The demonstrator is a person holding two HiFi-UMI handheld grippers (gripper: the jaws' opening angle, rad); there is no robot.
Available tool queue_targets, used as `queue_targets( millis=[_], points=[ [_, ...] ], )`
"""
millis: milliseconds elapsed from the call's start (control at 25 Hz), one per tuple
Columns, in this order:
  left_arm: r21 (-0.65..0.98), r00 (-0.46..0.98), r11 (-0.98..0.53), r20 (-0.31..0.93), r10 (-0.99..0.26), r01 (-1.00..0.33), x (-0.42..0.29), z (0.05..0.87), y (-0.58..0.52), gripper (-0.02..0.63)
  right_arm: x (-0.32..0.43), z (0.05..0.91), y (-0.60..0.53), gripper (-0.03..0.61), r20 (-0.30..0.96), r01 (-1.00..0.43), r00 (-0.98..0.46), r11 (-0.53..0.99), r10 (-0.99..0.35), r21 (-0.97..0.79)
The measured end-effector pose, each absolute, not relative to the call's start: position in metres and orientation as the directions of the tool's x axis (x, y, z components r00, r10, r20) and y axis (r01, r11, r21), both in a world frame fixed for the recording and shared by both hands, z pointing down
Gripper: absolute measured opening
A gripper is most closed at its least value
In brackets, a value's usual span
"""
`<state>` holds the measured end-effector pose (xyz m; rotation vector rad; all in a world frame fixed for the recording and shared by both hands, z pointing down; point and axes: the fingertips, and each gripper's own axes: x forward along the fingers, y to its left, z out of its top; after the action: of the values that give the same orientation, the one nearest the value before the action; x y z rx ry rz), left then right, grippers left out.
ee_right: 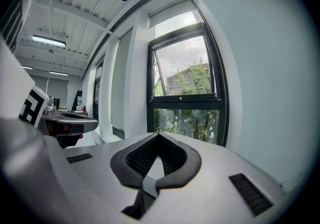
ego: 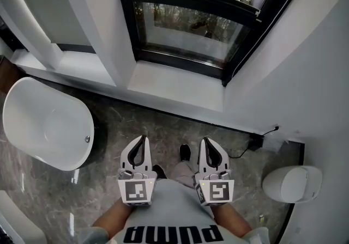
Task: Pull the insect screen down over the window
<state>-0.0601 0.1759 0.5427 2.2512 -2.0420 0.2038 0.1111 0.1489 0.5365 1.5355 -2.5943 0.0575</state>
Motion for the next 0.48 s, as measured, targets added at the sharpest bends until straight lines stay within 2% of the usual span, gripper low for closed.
queue_targets(
  millis=[480],
  points=[
    [-0.041, 0.074, -0.081, 0.147, -0.986, -0.996, -0.0645, 0.5393, 0.1806, 0.012, 0.1048, 0.5318, 0.1504, 0.005, 0.117, -0.862, -0.498, 0.505, -0.859, 0.041]
  ],
)
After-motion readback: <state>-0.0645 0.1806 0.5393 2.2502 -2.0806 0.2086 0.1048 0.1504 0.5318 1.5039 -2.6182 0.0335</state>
